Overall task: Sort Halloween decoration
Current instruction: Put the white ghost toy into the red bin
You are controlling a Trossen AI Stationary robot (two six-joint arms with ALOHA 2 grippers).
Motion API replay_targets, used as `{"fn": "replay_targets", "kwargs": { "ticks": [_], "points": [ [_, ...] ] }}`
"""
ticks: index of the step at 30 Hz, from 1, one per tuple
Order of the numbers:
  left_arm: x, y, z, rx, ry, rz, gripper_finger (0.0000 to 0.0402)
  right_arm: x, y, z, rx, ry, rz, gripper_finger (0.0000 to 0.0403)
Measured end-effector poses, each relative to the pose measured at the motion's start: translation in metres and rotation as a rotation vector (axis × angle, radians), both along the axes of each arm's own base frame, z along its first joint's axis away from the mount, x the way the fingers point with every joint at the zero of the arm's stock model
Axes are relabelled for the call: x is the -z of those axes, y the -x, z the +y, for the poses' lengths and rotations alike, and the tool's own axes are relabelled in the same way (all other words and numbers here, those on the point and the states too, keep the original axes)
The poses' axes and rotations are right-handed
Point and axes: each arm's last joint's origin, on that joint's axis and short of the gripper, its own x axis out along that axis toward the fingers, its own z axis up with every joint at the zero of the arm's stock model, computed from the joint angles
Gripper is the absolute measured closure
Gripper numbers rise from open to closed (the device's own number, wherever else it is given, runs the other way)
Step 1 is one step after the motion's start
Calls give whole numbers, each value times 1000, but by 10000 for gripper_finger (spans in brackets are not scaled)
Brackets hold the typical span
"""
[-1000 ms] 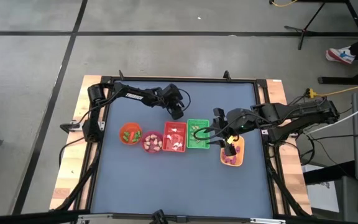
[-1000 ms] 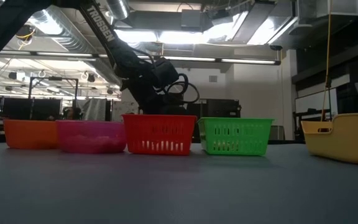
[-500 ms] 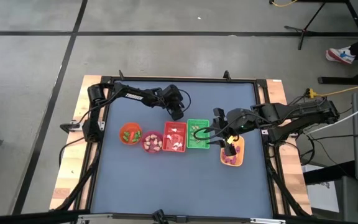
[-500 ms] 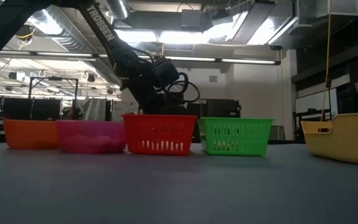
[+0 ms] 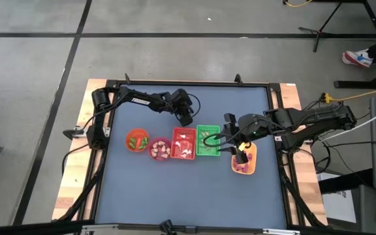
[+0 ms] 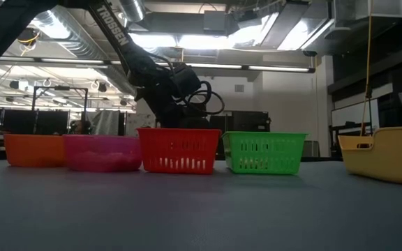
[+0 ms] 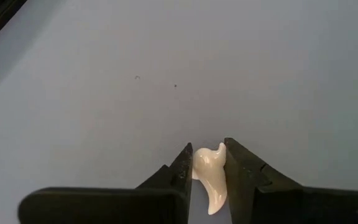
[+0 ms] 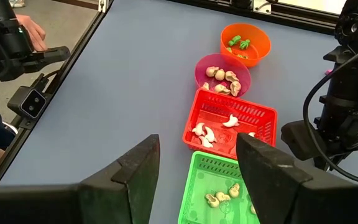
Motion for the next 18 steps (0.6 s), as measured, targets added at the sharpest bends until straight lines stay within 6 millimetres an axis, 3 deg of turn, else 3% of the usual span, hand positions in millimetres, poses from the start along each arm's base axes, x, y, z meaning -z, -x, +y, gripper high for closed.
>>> {"fn": "replay_targets", "kwargs": {
  "ticks": [15, 18],
  "points": [
    [-23, 5, -1, -13, -15, -29, 360, 0, 0, 0, 0, 0, 0, 192],
    [-35, 5, -5, -12, -13, -60, 360, 0, 0, 0, 0, 1, 2, 192]
  ]
}}
